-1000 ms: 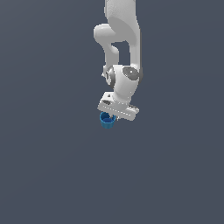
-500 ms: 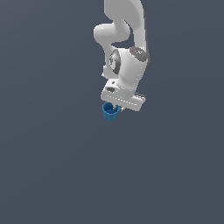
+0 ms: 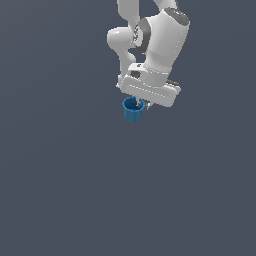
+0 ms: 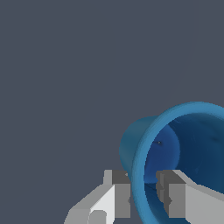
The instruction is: Pick up the object and move it to a goal position.
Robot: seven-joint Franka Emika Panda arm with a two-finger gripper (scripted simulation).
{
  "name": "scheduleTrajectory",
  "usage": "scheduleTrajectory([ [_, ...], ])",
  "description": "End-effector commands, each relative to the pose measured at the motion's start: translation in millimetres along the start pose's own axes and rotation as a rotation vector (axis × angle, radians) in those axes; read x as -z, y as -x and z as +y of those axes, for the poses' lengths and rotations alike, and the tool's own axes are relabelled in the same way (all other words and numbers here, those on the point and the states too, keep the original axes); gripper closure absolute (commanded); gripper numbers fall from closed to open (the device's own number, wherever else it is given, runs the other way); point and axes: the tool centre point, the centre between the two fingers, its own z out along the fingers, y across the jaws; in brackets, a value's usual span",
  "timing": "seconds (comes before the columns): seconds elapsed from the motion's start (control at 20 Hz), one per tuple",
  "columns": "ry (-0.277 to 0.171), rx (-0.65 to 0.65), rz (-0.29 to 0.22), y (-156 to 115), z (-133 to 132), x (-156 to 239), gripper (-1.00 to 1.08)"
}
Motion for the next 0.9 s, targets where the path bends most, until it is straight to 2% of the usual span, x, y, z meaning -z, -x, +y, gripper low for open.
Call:
scheduleTrajectory([
  [0.0, -0.001, 0.000, 0.001, 3.0, -0.8, 26.9, 1.08],
  [0.45, -0.001, 0.000, 0.001, 9.0, -4.4, 95.0, 1.08],
  [0.85, 0.000, -0.001, 0.001, 10.1, -6.2, 120.0, 1.08],
])
